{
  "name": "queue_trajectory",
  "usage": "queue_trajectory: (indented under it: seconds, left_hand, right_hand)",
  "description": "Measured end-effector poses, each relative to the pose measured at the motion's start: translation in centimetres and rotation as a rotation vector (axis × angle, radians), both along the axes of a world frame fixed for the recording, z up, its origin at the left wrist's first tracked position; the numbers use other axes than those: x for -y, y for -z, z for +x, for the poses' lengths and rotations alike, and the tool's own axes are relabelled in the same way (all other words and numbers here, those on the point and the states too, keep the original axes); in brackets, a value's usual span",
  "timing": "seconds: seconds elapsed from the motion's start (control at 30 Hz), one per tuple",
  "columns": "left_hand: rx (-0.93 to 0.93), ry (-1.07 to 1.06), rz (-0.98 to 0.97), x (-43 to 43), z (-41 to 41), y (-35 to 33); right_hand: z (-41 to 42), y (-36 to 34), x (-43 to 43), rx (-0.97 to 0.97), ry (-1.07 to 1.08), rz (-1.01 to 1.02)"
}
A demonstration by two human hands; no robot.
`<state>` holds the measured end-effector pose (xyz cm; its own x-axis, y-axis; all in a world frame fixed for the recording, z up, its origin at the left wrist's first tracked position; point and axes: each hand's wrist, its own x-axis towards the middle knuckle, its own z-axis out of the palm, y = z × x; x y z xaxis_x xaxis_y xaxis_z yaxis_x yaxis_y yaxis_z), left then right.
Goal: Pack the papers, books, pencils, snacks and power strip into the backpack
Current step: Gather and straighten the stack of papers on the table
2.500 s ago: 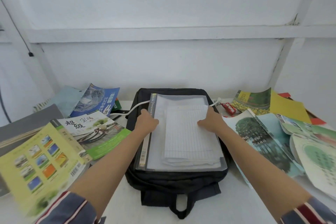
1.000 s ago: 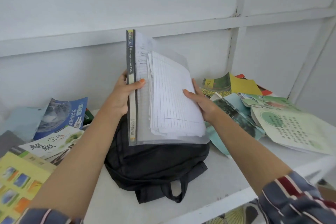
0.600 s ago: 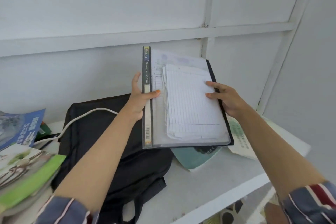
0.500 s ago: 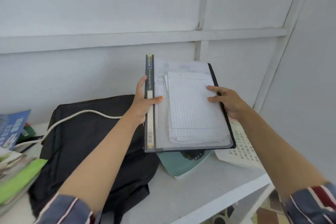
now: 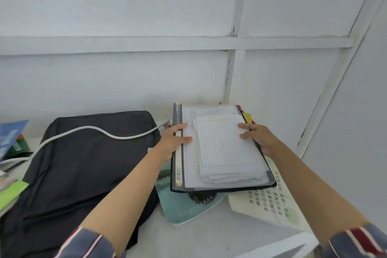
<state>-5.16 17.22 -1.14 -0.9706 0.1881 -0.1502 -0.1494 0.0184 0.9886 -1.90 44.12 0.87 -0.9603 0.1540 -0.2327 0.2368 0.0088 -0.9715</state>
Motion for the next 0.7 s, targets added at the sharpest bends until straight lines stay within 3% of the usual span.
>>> queue_trajectory:
  seconds: [0.23, 0.7]
  left_hand:
    - [0.032, -0.025, -0.141, -0.2, -0.5, 0.6]
    - [-0.016, -0.039, -0.232, -0.6, -0.6, 0.6]
  right_hand:
    - [-1.2, 2.1, 0.3, 0.046, 0.001, 0.02]
    - [-1.9, 3.7, 0.3, 0.06, -0.014, 0.135]
